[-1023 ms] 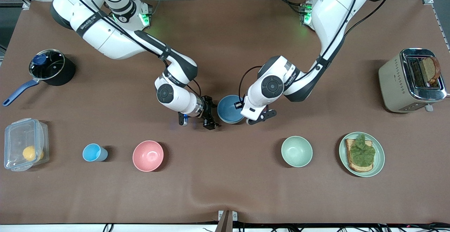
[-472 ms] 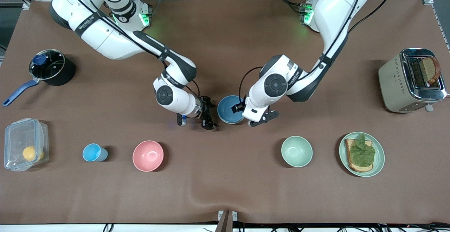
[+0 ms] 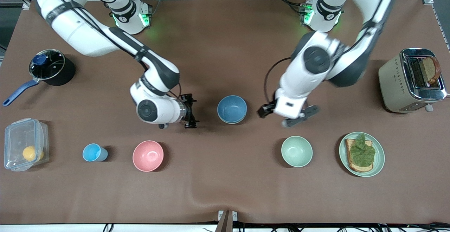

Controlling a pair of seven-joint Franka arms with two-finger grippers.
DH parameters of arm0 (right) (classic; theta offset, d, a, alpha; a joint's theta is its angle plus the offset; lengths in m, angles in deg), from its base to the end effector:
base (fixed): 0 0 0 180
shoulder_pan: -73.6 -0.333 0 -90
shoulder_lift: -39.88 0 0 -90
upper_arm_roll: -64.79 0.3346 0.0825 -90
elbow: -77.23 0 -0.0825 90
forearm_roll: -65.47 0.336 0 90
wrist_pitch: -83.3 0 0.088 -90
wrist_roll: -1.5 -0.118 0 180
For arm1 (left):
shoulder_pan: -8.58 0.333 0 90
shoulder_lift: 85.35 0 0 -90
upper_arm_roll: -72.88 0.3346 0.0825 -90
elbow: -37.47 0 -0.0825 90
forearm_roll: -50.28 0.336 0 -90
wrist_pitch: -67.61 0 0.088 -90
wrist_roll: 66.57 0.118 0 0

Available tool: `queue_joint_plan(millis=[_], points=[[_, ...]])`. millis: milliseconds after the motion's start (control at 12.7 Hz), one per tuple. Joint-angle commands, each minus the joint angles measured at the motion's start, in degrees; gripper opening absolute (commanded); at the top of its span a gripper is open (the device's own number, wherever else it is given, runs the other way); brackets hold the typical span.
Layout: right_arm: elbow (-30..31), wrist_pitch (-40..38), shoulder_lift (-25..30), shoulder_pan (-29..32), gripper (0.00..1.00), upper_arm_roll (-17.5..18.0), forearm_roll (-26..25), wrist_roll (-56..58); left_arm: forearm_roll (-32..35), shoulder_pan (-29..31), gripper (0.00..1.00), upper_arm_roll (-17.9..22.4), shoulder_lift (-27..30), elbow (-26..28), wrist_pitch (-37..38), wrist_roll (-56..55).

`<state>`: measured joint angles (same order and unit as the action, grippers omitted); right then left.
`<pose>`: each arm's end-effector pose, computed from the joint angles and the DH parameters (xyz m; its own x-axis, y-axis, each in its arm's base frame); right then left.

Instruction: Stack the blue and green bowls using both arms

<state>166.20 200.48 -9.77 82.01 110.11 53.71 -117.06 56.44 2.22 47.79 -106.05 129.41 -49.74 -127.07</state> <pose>0.5827 0.3000 0.2654 0.0515 -0.9556 -0.2900 -0.9445 -0.1410 0.2968 0.5601 -0.2913 0.4710 0.8786 0.4774 0.0143 0.4720 -0.8725 0.1265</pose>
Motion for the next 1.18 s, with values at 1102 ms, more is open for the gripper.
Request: queue_joint_plan(millis=[1102], points=[[-9.7,-36.66,12.54,11.44,1.0,0.48,-0.02,46.59,-5.1,9.26,1.0,11.55,16.91,-5.99,24.28,38.68]])
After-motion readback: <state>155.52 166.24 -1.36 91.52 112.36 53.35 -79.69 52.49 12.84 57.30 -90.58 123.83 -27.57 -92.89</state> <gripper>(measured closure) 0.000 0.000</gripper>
